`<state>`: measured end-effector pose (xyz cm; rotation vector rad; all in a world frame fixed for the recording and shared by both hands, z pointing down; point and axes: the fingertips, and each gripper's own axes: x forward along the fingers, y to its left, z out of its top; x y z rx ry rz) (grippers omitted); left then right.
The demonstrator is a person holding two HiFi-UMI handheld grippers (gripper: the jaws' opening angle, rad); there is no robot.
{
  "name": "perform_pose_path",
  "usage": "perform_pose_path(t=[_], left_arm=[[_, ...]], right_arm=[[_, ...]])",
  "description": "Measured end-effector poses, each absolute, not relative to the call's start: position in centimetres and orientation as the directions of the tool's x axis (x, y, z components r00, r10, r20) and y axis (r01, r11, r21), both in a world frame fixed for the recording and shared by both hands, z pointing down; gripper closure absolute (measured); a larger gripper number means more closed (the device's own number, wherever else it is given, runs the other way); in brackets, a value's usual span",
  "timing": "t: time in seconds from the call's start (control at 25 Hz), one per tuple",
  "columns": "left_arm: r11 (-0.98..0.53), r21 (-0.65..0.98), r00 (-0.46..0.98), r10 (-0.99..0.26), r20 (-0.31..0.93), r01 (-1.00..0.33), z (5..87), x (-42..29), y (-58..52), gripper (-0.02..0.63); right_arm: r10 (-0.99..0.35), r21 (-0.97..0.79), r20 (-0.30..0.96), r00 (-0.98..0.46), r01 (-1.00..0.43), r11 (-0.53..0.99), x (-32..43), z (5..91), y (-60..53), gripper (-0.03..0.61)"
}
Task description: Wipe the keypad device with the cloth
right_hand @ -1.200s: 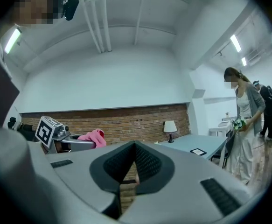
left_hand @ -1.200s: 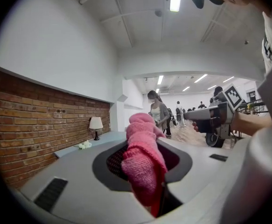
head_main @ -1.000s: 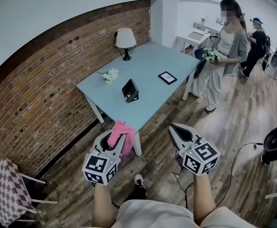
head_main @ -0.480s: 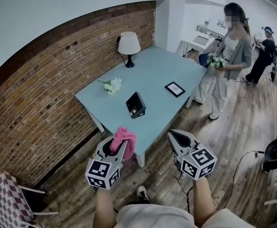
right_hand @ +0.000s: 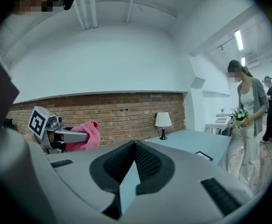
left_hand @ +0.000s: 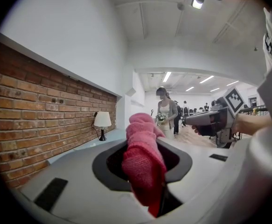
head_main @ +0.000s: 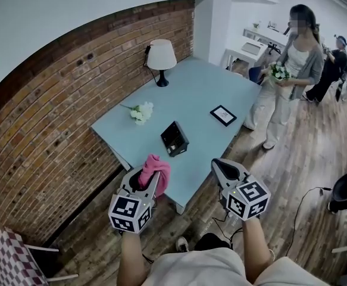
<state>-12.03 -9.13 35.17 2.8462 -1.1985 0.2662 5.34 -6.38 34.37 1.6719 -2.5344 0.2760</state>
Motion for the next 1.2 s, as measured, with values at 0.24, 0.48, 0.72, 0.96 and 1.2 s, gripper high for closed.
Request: perform_pose_path(t=[0.24,0.48,0.72,0.96,1.2], left_arm=[[-0.694,-0.027,0.680,-0.711,0.177,-0.719,35.6,-12.1,-12.6,0.492],[-0.681,-0.030,0.665,-0.723,0.189,-0.732,36.5,-10.6,-18.2,0.492],[-0.656,-0.056,0.631,-0.743,0.223,-0.753,38.7,-8.8,-24.6,0.492],[-0.629,-0.026,0.602,-0.754,0.262,-0.777,43.2,-6.9,-31.2,0.492],[-0.609,0.005,0.583,-0.756,0.298,-0.793,46.9,-4.9,-36.6,0.491]], right_arm=[[-0.890,-0.112,0.237,-0.390,-0.921,0.373,5.5,36.4,-9.5,0.571],[-0.866,-0.114,0.281,-0.414,-0.910,0.398,6.0,38.5,-14.5,0.571],[-0.822,-0.143,0.339,-0.458,-0.888,0.437,6.1,41.8,-20.5,0.571],[-0.766,-0.116,0.423,-0.484,-0.867,0.484,5.6,46.2,-25.6,0.571],[-0.717,-0.168,0.476,-0.509,-0.853,0.494,5.9,50.2,-29.1,0.571]])
